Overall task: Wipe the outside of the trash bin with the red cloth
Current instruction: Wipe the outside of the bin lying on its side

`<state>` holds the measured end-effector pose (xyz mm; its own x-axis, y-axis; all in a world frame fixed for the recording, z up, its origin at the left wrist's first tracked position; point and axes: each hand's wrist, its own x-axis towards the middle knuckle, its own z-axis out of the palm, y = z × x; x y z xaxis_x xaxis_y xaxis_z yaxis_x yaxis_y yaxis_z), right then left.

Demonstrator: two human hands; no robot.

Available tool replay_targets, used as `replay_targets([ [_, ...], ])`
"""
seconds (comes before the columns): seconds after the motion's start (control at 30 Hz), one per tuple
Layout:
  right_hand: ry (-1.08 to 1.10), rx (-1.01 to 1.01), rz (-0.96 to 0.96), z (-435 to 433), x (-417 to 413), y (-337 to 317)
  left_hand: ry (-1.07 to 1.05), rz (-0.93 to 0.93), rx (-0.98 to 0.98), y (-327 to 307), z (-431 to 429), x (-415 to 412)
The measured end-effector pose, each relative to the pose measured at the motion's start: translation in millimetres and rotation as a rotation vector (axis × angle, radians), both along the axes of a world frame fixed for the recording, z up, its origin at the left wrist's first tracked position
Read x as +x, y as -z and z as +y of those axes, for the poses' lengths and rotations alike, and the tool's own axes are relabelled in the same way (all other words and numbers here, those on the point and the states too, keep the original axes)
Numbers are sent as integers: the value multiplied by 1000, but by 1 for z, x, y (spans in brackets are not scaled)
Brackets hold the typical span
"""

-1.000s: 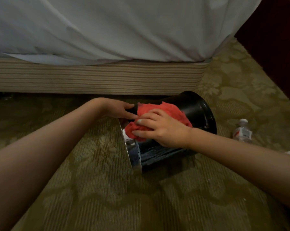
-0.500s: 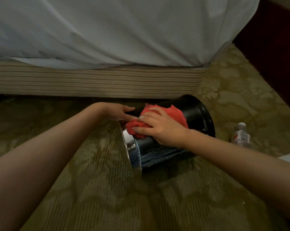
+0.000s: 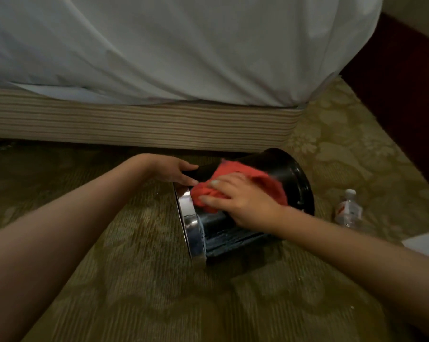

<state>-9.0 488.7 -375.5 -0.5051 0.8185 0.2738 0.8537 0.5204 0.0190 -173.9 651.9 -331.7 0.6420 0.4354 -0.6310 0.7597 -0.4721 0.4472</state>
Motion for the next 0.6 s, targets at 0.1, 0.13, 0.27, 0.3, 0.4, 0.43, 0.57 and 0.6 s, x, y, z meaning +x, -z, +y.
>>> replay_targets([
  [0.1,-10,-87,-13,0,-1,4,-6,17,3,2,2,-1],
  [0.13,6,-95,-21,-3,15,0,-14,15,-14,2,2,-2],
  [0.27,261,-7,-50,-25,91,-15,-20,4,-46,2,4,-3],
  [0.3,323,14,-88,-30,104,-18,-16,1,-38,2,4,-3],
  [0.4,374,70,-115,-33,110,-23,-31,-9,-48,3,4,-2],
  [0.43,358,85,-112,-29,102,-24,-34,-9,-58,3,4,-1],
  [0.57,115,55,-116,-3,39,-24,-11,-6,-27,2,3,1],
  [0.6,51,31,-127,4,20,-23,0,-8,-12,2,4,1],
])
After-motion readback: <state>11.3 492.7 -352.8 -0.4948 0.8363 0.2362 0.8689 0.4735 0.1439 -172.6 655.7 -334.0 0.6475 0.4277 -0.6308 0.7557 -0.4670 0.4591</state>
